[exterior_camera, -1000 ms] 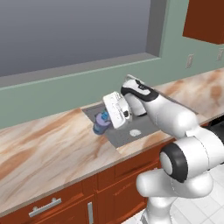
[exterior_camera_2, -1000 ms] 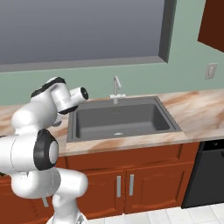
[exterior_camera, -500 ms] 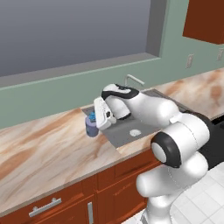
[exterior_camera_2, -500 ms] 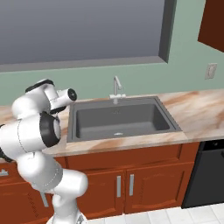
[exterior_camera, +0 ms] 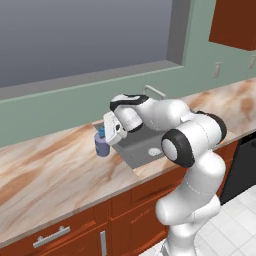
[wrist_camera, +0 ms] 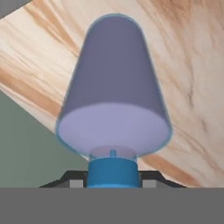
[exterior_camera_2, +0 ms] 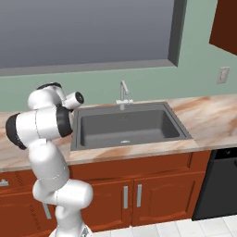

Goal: Restock the sink supplies by placing the sponge and soap dispenser on the counter and next to the sink. Make sure the soap dispenser is upright.

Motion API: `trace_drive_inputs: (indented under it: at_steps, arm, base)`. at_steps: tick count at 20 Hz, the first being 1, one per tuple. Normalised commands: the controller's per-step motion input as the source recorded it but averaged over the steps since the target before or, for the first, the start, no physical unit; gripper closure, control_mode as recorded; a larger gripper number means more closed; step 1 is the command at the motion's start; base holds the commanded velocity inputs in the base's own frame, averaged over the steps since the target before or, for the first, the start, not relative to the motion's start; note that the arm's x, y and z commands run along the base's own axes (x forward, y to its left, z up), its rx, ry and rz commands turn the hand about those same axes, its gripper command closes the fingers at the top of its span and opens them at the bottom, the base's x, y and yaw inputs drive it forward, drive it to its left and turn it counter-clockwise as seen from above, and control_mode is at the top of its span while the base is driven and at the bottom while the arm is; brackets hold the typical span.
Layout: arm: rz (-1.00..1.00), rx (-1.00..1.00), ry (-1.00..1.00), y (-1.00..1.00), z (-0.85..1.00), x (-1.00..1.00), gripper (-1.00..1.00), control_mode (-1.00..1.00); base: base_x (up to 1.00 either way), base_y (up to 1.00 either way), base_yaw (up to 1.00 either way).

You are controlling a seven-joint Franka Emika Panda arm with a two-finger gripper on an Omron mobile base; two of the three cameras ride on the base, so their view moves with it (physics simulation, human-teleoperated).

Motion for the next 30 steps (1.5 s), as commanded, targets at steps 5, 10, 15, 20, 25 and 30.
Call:
trace_drive_inputs:
  at_steps: [5,10,15,20,25,30]
  arm:
    - [0.0,0.0,0.0,0.0,-0.35,0.35,1.0,-1.0]
    - [0.0,0.0,0.0,0.0,-0.33,0.45,1.0,-1.0]
    - [0.0,0.0,0.0,0.0,-0.41,0.16,1.0,-1.0]
    - [0.0,0.0,-0.01,-0.05,-0.38,-0.32,-1.0,-1.0]
    - [0.0,0.0,-0.03,-0.11,-0.1,-0.11,-1.0,-1.0]
    - [0.0,0.0,-0.01,-0.13,-0.03,-0.01,-1.0,-1.0]
  base:
    - [0.0,0.0,0.0]
    - [0.0,0.0,0.0]
    - [0.0,0.0,0.0]
    - [0.0,0.0,0.0]
    - [0.0,0.0,0.0]
    - [0.0,0.0,0.0]
